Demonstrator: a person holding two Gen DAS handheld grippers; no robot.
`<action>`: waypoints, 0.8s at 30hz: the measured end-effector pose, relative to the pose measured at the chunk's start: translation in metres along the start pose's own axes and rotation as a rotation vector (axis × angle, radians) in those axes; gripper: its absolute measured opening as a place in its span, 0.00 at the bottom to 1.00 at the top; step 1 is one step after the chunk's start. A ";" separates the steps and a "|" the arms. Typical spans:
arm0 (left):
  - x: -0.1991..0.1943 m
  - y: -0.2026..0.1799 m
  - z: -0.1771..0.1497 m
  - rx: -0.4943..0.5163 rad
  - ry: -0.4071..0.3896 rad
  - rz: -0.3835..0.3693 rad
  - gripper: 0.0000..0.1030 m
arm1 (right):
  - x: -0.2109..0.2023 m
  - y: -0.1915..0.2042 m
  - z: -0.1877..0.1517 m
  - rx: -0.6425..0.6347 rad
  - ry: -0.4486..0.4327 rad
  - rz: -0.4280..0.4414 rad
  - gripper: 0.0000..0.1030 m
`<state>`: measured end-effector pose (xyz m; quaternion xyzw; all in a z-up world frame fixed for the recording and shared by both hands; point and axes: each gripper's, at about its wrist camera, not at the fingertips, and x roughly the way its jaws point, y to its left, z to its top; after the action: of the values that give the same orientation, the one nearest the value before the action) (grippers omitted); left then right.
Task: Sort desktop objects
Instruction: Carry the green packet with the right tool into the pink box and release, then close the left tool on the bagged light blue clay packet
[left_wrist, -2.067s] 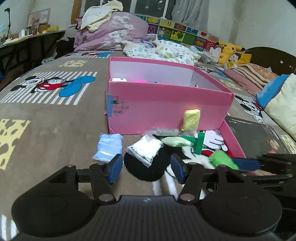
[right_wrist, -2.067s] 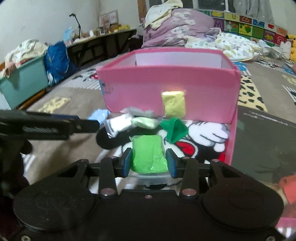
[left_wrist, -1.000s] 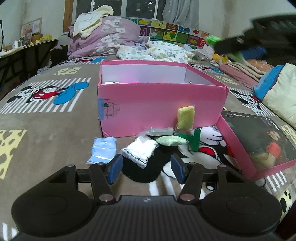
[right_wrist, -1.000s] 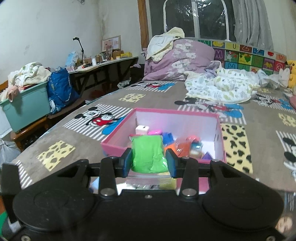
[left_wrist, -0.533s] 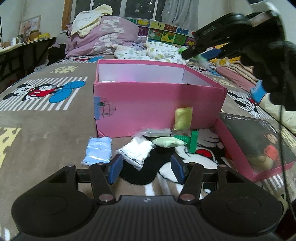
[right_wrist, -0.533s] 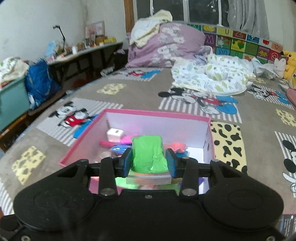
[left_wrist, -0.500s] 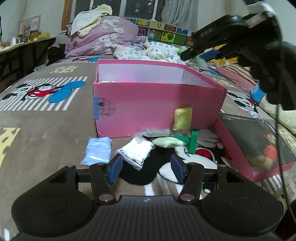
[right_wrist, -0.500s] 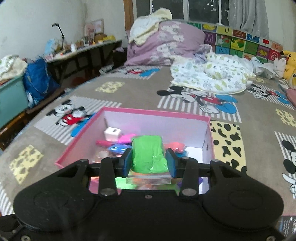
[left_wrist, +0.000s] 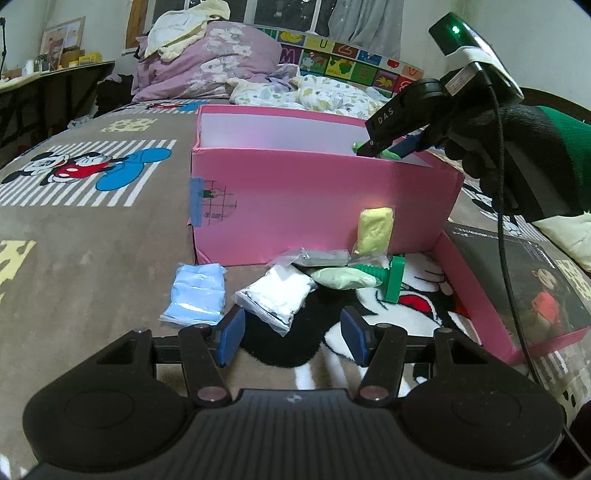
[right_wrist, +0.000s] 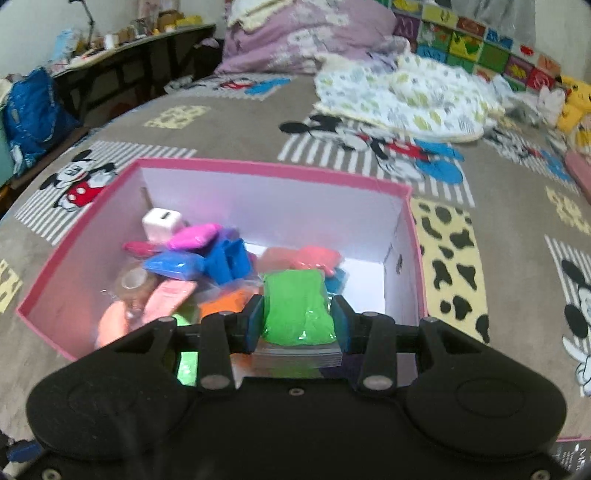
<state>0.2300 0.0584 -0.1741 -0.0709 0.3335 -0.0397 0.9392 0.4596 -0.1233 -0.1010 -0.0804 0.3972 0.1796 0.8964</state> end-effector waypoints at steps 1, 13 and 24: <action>0.000 0.000 -0.001 -0.003 0.002 0.001 0.54 | 0.003 -0.002 0.000 0.012 0.008 -0.003 0.38; 0.004 0.007 -0.001 -0.026 0.014 0.006 0.54 | -0.015 -0.007 -0.010 0.050 -0.050 -0.026 0.57; -0.001 0.026 0.002 -0.098 -0.012 0.011 0.54 | -0.100 0.038 -0.070 -0.043 -0.253 0.060 0.62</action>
<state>0.2308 0.0848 -0.1762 -0.1154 0.3299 -0.0178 0.9367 0.3356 -0.1339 -0.0739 -0.0646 0.2792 0.2234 0.9316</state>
